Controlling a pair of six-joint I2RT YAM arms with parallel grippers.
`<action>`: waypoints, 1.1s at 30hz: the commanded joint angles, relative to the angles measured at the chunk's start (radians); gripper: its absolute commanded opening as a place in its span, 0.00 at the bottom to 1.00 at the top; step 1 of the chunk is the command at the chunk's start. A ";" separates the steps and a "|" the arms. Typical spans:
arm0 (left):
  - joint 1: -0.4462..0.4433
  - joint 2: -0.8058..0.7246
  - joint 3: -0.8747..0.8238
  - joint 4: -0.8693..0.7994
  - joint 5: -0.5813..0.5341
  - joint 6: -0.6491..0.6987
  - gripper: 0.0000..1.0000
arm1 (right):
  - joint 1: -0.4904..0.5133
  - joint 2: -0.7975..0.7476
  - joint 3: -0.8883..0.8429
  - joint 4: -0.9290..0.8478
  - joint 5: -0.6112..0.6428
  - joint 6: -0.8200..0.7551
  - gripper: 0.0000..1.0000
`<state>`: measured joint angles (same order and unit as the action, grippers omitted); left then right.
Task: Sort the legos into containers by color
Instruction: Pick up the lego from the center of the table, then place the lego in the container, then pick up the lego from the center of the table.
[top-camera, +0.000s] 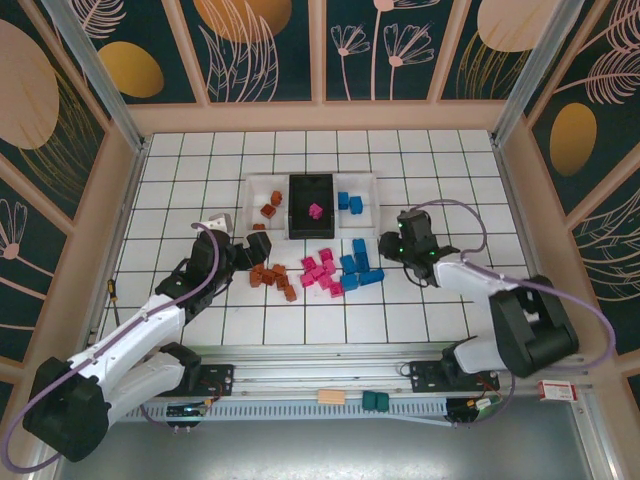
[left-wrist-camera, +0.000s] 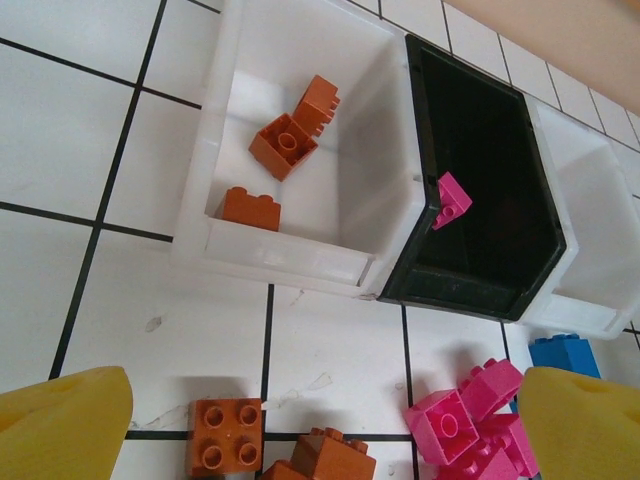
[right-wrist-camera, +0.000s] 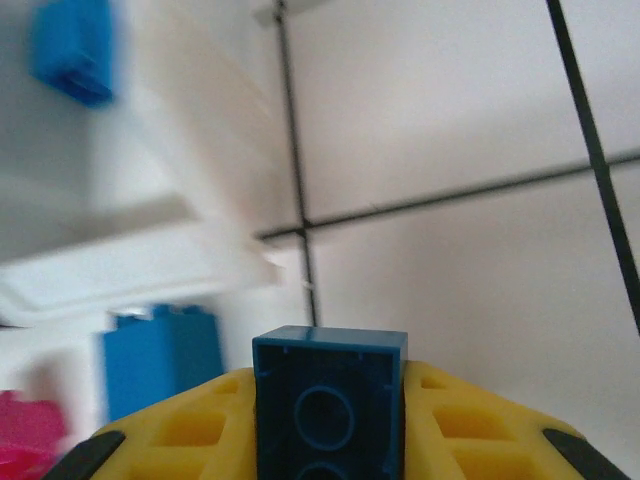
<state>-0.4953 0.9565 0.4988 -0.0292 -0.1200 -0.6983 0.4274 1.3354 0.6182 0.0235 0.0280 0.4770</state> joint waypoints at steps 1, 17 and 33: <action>0.003 -0.022 -0.001 -0.036 -0.014 0.021 0.99 | 0.053 -0.036 0.124 -0.018 -0.008 -0.081 0.20; 0.003 -0.067 -0.053 -0.113 0.006 -0.054 0.94 | 0.072 0.485 0.587 0.019 0.019 -0.136 0.36; -0.031 0.100 -0.109 -0.067 0.050 -0.078 0.64 | 0.084 0.270 0.386 0.138 -0.008 -0.087 0.61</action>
<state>-0.5095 1.0302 0.3885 -0.1215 -0.0673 -0.7757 0.5041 1.6409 1.0412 0.1314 0.0181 0.3695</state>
